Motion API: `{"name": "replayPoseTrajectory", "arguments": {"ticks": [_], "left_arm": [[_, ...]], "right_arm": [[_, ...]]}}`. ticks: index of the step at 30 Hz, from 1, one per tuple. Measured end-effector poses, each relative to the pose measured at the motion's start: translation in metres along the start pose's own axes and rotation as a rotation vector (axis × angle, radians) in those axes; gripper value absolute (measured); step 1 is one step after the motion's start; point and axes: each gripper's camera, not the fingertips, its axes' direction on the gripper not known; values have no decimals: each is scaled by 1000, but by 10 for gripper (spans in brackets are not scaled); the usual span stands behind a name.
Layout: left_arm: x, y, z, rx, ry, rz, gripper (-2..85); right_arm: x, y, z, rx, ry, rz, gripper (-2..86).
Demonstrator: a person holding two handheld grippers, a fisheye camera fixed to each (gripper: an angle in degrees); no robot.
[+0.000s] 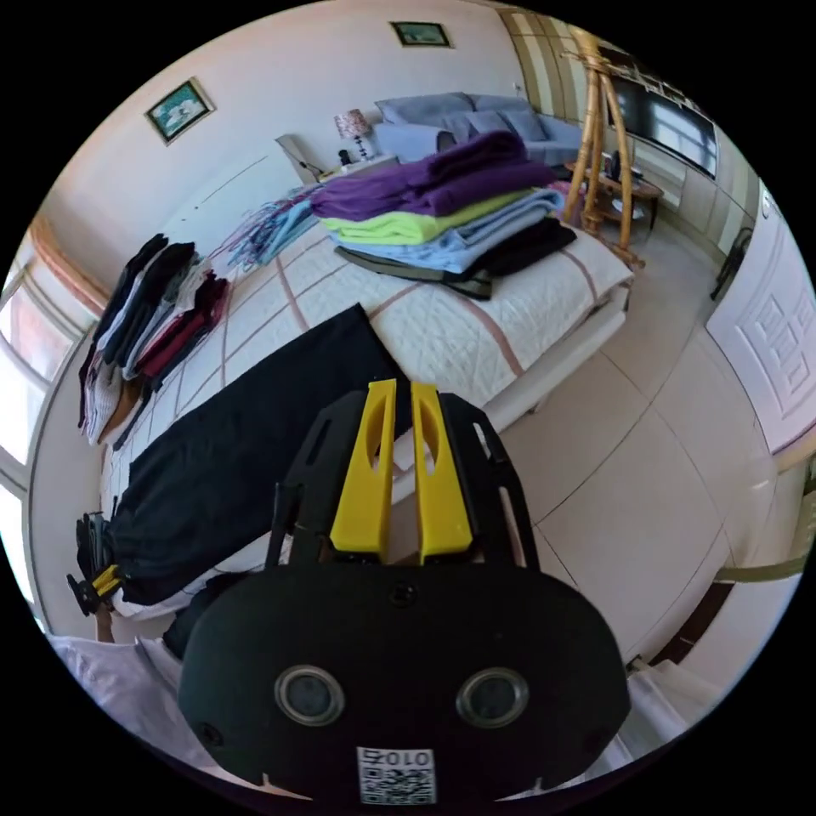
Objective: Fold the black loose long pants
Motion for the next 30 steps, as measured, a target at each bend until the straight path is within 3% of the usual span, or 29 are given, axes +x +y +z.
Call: {"name": "replayPoseTrajectory", "arguments": {"ticks": [4,6,10,14,17,22,25,30], "left_arm": [[-1,14,-13,12,0,11,71],[-4,23,-18,25,11,19,75],[-22,53,-34,62,23,-3,86],[-54,114,-59,152,68,-136,96],[-82,169,-74,196,58,-325,105],[-120,244,-78,249,88,-642,126],[-134,265,-79,266,107,-677,130],[-159,288,-81,398,200,-650,108]], "right_arm": [[-63,23,2,29,-151,-144,41],[-89,33,31,-60,-238,-150,43],[-108,40,92,-290,-196,-103,45],[-133,44,73,-205,-116,-26,53],[-213,60,41,-106,-177,-237,57],[-379,127,42,-177,-446,-684,93],[-462,177,54,-211,-504,-890,107],[-540,228,88,-277,-367,-1143,105]]}}
